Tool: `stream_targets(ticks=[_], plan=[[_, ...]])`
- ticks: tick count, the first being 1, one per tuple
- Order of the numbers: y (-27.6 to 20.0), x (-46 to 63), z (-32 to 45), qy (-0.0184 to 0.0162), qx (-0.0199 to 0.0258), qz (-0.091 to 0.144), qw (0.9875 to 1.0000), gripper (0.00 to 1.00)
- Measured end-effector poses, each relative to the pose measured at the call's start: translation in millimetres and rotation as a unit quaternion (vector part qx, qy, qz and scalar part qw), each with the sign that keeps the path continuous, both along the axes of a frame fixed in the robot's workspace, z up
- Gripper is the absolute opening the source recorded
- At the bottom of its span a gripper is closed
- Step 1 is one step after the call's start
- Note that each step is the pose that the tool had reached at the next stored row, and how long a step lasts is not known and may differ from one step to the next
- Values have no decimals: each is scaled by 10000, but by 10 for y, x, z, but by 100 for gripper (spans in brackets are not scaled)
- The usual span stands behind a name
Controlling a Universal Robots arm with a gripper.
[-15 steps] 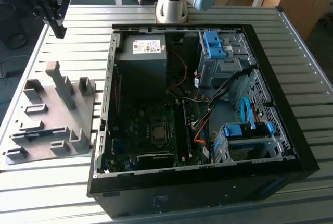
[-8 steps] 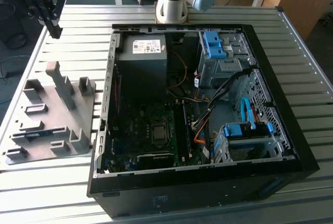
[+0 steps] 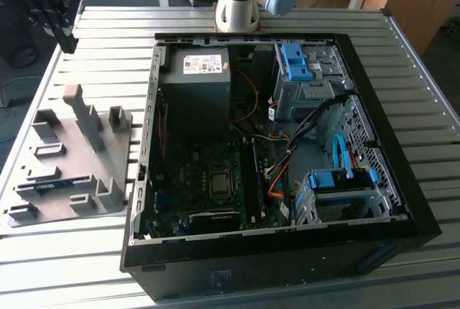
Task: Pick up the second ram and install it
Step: 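Reach for the second ram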
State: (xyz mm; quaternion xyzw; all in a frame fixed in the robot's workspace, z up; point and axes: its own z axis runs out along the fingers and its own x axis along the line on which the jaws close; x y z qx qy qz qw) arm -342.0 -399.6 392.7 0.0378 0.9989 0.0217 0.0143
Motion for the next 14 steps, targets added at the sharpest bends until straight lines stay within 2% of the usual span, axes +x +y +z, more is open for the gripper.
stream_targets(ticks=[14], plan=[[-4, -224, -1, 0, 0, 0, 10000, 10]])
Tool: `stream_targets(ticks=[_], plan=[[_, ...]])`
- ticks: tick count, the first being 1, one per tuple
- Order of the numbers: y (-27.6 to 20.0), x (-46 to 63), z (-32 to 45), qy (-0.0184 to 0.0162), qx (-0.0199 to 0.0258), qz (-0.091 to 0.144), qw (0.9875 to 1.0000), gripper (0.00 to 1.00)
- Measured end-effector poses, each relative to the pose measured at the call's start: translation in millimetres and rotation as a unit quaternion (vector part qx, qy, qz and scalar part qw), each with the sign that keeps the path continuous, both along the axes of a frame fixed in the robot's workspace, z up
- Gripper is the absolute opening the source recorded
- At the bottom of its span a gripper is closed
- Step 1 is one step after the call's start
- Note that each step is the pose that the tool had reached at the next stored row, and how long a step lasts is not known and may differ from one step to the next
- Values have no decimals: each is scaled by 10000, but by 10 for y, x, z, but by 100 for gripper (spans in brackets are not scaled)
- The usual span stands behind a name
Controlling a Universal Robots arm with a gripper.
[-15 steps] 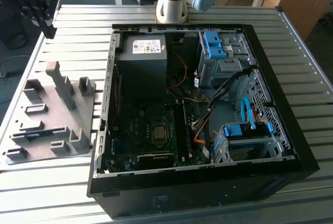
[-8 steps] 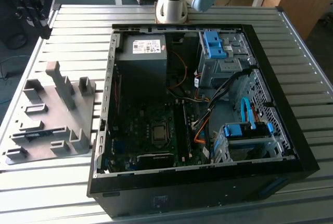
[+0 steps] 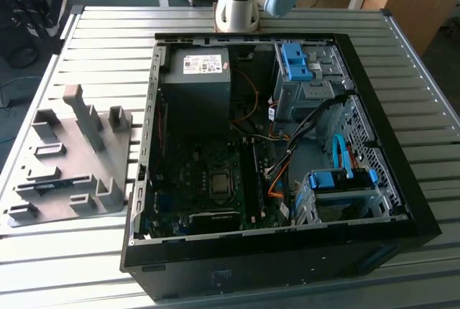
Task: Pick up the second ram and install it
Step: 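Reach for the second ram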
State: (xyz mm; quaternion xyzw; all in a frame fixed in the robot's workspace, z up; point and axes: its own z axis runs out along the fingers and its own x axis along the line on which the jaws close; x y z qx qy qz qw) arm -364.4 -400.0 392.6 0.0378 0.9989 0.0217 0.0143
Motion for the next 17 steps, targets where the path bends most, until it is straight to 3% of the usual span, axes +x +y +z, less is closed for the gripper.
stream_targets(ticks=[8, 17], plan=[[-9, -136, -1, 0, 0, 0, 10000, 10], [-54, -338, -6, 0, 0, 0, 10000, 10]])
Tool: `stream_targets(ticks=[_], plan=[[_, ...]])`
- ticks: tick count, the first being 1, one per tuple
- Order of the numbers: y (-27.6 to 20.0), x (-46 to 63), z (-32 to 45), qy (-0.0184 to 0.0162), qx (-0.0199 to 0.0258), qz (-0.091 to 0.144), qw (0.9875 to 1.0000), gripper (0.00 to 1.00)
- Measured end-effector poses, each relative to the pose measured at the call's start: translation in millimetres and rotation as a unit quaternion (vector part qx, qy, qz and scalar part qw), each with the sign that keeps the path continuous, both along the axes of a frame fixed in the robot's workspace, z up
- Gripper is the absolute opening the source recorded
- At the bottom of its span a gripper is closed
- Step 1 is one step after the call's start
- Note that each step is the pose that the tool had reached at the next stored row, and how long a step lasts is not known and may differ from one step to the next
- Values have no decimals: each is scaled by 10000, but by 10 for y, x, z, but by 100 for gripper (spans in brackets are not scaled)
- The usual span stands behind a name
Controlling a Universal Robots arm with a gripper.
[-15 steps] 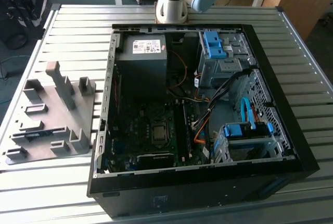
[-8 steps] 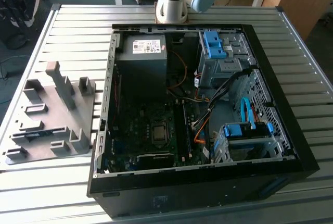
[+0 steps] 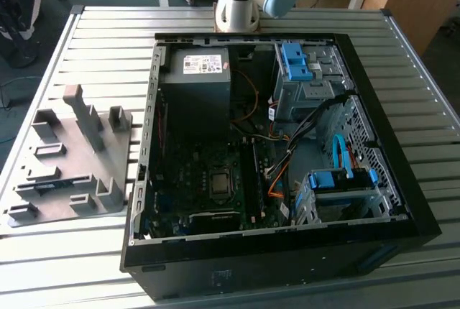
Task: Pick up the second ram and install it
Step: 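Reach for the second ram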
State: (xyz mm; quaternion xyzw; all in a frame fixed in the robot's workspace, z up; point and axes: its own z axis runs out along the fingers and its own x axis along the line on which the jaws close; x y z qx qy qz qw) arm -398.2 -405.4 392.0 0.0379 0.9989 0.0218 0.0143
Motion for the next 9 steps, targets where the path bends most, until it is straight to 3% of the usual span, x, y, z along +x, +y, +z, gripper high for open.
stream_targets(ticks=[7, 9], plan=[[-175, -91, -36, 0, 0, 0, 10000, 10], [-203, -90, -73, -1, 1, 0, 10000, 10]])
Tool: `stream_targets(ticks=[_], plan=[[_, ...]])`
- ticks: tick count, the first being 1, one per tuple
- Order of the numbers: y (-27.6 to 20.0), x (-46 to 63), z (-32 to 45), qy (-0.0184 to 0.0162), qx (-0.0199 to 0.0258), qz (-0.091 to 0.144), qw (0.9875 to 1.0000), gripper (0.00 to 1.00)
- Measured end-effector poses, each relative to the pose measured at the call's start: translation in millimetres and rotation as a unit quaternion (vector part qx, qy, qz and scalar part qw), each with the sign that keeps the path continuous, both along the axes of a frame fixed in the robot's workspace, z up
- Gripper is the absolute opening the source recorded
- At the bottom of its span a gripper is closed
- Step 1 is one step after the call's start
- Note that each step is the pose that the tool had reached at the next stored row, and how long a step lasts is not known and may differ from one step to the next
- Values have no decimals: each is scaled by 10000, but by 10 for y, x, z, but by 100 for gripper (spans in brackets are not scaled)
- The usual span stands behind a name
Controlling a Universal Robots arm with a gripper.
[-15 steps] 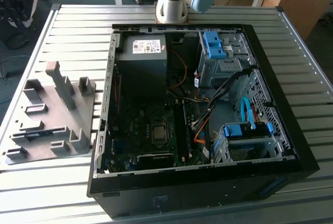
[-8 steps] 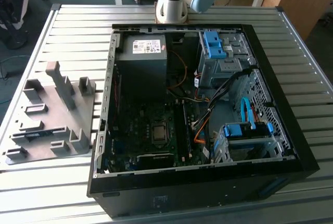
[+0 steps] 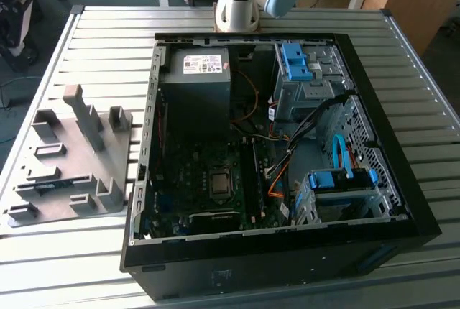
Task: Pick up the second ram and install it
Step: 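Reach for the second ram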
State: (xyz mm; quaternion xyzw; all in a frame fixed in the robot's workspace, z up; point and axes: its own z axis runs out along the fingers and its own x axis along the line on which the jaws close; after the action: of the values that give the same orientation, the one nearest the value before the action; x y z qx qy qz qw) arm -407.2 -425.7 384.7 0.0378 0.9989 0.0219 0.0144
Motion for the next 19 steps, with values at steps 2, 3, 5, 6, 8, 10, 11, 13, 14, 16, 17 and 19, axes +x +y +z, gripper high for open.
stream_targets(ticks=[2, 3, 5, 6, 8, 10, 11, 13, 14, 16, 17, 19], plan=[[-4, -1, -35, 1, -1, 0, 10000, 10], [-3, -1, -40, 1, -2, -1, 10000, 10], [-4, -1, -40, 2, -2, 0, 10000, 10], [-4, -1, -40, 2, -2, 0, 10000, 10], [-4, -1, -41, 1, -2, 0, 10000, 10], [-4, -1, -42, 1, -2, 0, 10000, 10], [-4, -1, -44, 1, -2, 0, 10000, 10], [-10, 0, -53, 0, -2, 0, 10000, 10], [-15, 0, -59, 1, -3, 1, 10000, 10], [-28, 0, -71, 1, -3, 0, 10000, 10], [-34, 0, -77, 0, -3, 0, 10000, 10], [-43, -1, -90, 1, -3, 0, 10000, 10]])
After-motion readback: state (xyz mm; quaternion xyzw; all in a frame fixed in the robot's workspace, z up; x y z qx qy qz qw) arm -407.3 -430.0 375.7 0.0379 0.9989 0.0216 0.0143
